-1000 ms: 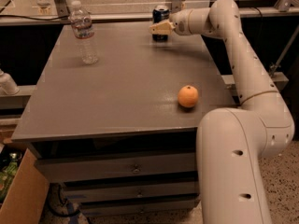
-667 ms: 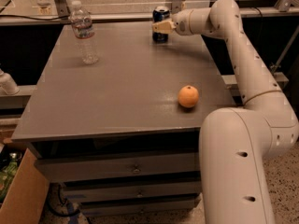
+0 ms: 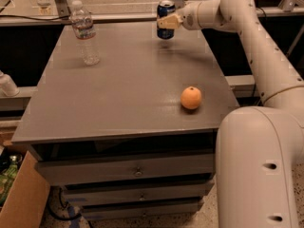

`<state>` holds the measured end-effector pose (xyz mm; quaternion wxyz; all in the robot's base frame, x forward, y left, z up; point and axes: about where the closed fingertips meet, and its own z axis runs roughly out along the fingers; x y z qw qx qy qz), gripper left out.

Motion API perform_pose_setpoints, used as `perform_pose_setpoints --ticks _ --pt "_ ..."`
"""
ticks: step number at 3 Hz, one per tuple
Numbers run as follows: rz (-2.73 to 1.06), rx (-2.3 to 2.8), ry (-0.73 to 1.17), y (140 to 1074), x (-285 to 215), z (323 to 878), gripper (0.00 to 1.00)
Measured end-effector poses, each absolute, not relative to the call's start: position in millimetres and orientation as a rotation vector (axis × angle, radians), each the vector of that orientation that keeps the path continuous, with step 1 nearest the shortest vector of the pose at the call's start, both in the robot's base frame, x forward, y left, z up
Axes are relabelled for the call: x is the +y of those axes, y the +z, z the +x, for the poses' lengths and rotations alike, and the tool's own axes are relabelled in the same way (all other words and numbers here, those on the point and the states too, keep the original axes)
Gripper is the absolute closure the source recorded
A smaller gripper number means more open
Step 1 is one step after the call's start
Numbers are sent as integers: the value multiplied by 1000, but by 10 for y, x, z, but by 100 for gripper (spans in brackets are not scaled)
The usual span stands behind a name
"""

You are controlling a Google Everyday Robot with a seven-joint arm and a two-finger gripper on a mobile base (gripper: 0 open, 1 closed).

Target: Knock pepsi can over

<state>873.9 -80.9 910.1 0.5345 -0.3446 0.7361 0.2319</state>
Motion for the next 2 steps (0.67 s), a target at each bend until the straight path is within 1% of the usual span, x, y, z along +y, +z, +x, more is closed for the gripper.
perform_pose_setpoints --ticks 1,2 --pt "-917 1797 506 9320 -867 8381 100" --pt "-1089 1851 391 9349 -940 8040 100"
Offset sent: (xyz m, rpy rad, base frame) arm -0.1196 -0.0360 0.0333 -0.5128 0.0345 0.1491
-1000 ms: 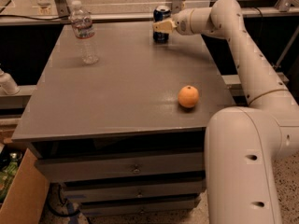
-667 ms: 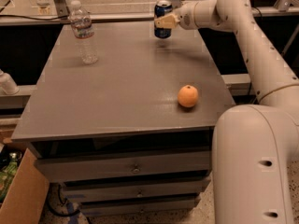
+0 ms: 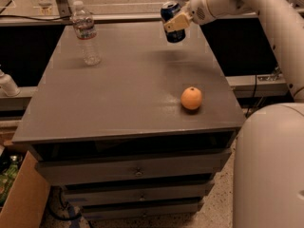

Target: Knock pepsi can over

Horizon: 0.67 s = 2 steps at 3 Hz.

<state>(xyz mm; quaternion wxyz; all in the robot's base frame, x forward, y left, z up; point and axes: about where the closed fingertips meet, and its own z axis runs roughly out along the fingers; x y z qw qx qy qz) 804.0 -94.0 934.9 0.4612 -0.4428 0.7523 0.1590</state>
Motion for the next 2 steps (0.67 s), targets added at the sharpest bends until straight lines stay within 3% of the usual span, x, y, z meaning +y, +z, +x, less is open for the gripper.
perform_pose_setpoints --ticks 2 --pt "-1499 1971 57 9007 -1212 7607 100"
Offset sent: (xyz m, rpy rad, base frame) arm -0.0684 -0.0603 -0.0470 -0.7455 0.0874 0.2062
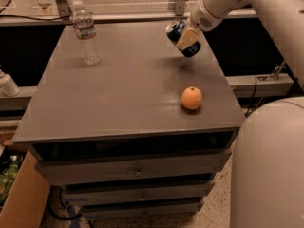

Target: Knock pepsi can over

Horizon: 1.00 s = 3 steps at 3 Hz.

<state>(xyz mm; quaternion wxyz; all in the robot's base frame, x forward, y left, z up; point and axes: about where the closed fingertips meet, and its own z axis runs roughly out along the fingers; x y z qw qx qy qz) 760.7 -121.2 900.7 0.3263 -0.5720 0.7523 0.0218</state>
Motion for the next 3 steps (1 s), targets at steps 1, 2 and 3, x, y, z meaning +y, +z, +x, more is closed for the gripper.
perform_pose_setpoints --ticks 1,2,3 --pt "-1735 1979 -47 8843 -1288 7455 100" --pt "-1957 1957 -45 8724 -1306 7304 100" --pt "-2095 1929 33 8669 -1280 7186 82"
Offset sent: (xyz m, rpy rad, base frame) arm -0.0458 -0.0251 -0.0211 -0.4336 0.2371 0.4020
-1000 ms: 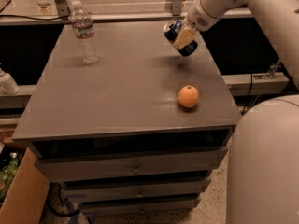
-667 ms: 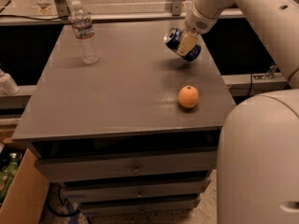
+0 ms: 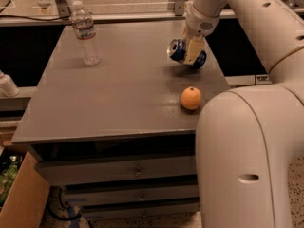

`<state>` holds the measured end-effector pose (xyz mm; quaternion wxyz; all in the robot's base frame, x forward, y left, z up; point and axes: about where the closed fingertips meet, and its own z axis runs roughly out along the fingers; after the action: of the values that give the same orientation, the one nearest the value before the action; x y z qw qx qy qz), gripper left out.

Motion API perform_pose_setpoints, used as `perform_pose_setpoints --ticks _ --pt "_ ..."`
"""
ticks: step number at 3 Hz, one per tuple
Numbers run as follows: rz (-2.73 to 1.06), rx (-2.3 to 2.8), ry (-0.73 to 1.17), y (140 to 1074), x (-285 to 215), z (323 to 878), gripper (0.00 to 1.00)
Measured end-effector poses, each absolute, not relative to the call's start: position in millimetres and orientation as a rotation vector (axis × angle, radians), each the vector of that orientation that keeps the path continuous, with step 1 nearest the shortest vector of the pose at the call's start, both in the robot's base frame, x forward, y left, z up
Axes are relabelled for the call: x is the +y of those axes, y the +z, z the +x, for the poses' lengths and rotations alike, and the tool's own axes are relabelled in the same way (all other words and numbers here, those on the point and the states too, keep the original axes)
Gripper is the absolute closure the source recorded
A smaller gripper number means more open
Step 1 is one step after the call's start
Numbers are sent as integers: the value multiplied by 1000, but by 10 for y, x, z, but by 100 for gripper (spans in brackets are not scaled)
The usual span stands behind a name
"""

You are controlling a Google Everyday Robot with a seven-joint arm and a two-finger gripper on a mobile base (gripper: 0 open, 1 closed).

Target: Knock pepsi can over

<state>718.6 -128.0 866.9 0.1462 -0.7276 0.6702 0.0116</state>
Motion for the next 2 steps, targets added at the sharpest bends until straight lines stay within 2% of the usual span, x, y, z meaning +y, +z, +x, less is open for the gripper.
perform_pose_setpoints --ticks 2 --pt "-2112 1842 156 8693 -1114 7229 36"
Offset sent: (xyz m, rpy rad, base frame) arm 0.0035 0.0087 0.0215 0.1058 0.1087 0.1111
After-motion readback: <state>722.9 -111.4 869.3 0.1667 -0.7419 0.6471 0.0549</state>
